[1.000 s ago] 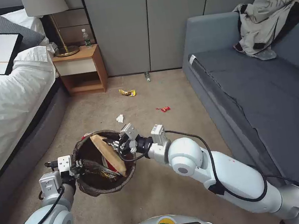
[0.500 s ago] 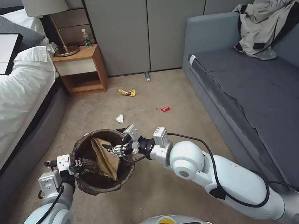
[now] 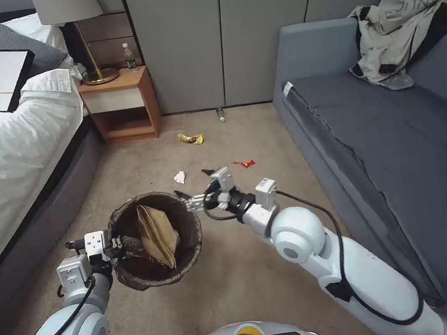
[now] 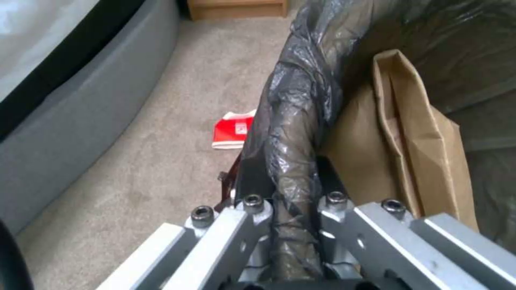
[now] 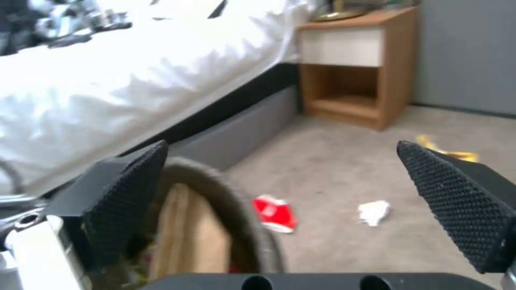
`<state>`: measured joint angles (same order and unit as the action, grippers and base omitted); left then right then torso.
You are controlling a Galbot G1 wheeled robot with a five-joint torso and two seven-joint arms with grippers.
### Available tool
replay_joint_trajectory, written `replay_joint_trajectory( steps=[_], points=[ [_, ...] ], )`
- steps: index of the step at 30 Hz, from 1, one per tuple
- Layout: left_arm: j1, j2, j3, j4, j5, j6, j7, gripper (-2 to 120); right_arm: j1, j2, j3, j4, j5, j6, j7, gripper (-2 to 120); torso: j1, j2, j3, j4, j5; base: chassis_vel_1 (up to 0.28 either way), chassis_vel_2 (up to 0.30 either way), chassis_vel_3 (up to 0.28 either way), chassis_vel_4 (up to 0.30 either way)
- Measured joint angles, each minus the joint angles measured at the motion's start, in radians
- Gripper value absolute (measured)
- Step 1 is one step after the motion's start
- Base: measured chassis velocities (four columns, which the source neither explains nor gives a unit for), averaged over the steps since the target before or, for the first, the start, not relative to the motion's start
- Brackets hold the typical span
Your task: Pick up the trash bin, then pick up the garbage from the floor and place it into the trash bin.
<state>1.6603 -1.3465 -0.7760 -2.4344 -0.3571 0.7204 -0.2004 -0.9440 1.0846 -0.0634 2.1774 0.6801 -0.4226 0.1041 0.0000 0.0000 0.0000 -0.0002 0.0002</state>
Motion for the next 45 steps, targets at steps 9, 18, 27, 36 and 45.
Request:
replay_joint_trajectory(
  steps=[9, 18, 27, 36, 45],
  points=[
    [-0.001, -0.008, -0.002, 0.003, 0.004, -0.034, 0.005, 3, -0.180, 0.021, 0.241, 0.017, -0.132, 0.064, -0.031, 100, 0.000, 0.000, 0.000, 0.0001, -0.0002, 0.000, 0.000, 0.000, 0.000],
    [-0.001, -0.013, -0.002, 0.010, 0.010, -0.048, 0.011, 3, -0.362, 0.121, 0.370, 0.001, -0.319, 0.160, -0.054, 100, 0.000, 0.000, 0.000, 0.0002, -0.0002, 0.000, 0.000, 0.000, 0.000],
    [0.003, -0.014, -0.006, 0.012, 0.027, -0.054, 0.026, 3, -0.528, 0.220, 0.412, 0.010, -0.484, 0.251, -0.045, 100, 0.000, 0.000, 0.000, 0.0002, -0.0002, 0.000, 0.000, 0.000, 0.000],
    [0.009, -0.017, -0.009, 0.011, 0.038, -0.059, 0.034, 3, -0.608, 0.311, 0.465, -0.001, -0.602, 0.320, -0.028, 100, 0.000, 0.000, 0.000, 0.0002, -0.0003, 0.000, 0.000, 0.000, 0.000],
    [0.016, -0.022, -0.010, 0.006, 0.064, -0.067, 0.048, 3, -0.678, 0.414, 0.518, -0.008, -0.684, 0.370, -0.042, 100, 0.000, 0.000, 0.000, 0.0001, -0.0004, 0.000, 0.000, 0.000, 0.000]
  ],
)
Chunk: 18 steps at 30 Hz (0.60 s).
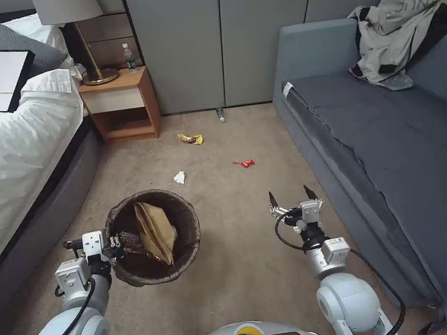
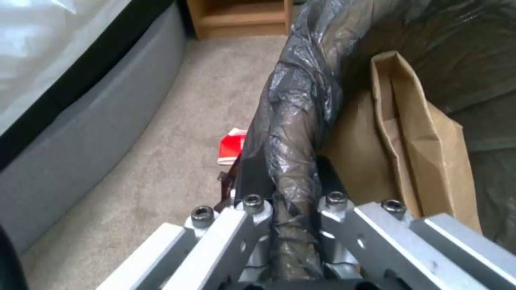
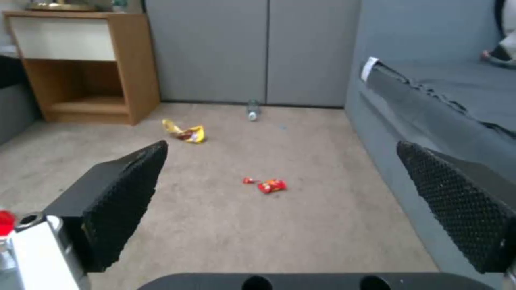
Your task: Pick up the trash bin, then pick up the garbage from the floor and place it into the trash bin.
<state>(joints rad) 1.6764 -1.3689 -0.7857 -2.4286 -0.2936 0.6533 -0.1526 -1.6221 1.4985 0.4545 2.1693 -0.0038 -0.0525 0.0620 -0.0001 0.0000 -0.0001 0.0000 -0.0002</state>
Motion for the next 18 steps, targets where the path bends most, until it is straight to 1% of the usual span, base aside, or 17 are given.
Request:
replay_joint_trajectory(
  steps=[6, 18],
  points=[
    [0.002, -0.011, -0.003, -0.001, 0.007, -0.003, 0.012, 3, -0.007, 0.028, 0.020, 0.000, -0.013, 0.013, -0.002, 100, 0.000, 0.000, 0.000, 0.0000, 0.0001, 0.000, 0.000, 0.000, 0.000],
    [-0.001, -0.011, -0.003, -0.001, 0.010, -0.003, 0.014, 3, -0.016, 0.033, 0.041, -0.002, -0.004, 0.023, -0.003, 100, 0.000, 0.000, 0.000, 0.0000, 0.0001, 0.000, 0.000, 0.000, 0.000]
  ],
)
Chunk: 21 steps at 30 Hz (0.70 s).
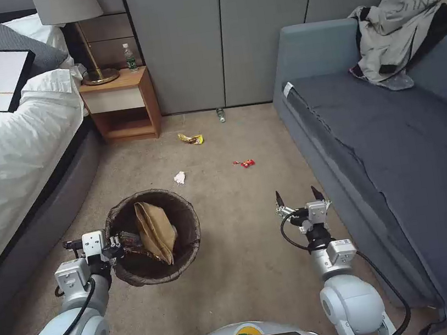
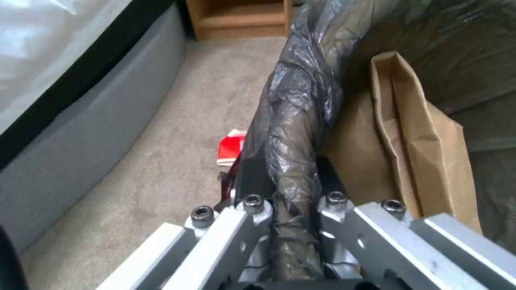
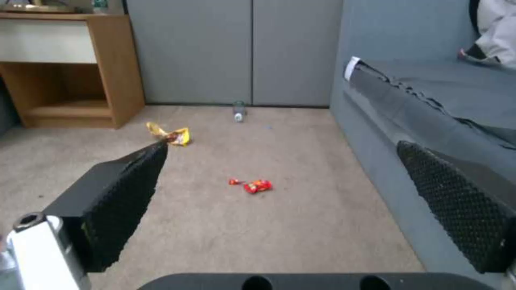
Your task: Pick up the trash bin, then pick up the garbage from the floor and place it into the trash bin.
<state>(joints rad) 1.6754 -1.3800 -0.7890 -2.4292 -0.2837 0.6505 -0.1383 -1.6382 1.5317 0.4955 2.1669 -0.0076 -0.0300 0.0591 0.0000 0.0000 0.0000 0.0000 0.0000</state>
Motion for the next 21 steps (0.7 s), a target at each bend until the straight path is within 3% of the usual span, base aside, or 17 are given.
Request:
replay_joint_trajectory(
  steps=[21],
  points=[
    [-0.002, -0.001, 0.002, 0.001, 0.002, 0.000, 0.002, 3, 0.001, -0.005, -0.003, -0.002, 0.010, -0.001, 0.000, 100, 0.000, 0.000, 0.000, 0.0000, 0.0000, -0.026, 0.025, 0.028, -0.024]
  ],
)
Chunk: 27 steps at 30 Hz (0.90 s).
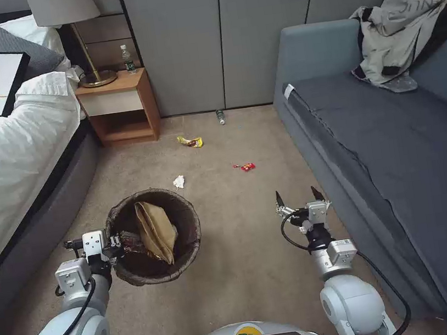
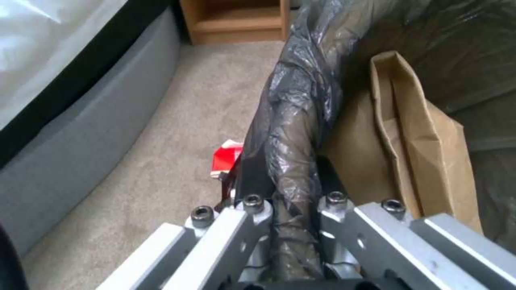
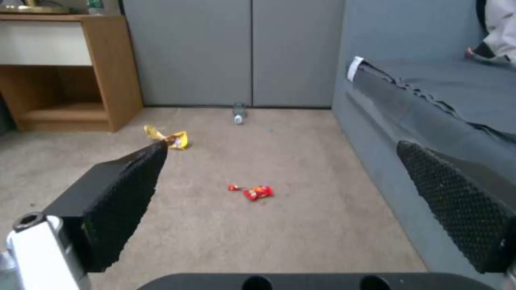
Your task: Pick up the trash bin, then pick up the garbage from the floor and place it into the trash bin.
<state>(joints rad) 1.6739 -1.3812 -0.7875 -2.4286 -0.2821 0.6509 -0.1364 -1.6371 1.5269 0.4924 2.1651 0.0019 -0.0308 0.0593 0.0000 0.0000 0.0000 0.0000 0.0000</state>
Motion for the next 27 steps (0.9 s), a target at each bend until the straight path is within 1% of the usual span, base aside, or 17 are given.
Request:
replay_joint_trajectory(
  steps=[7, 27],
  points=[
    [-0.001, -0.001, 0.000, 0.000, 0.000, 0.000, 0.000, 3, 0.001, -0.002, 0.000, 0.000, 0.004, -0.002, 0.000, 100, 0.000, 0.000, 0.000, -0.0001, 0.0000, -0.009, 0.008, 0.007, -0.005],
    [0.002, 0.000, 0.002, -0.001, -0.001, 0.000, 0.000, 3, 0.003, -0.002, -0.008, -0.005, 0.009, -0.004, 0.001, 100, 0.000, 0.000, 0.000, -0.0001, 0.0000, -0.045, 0.048, 0.046, -0.049]
  ],
)
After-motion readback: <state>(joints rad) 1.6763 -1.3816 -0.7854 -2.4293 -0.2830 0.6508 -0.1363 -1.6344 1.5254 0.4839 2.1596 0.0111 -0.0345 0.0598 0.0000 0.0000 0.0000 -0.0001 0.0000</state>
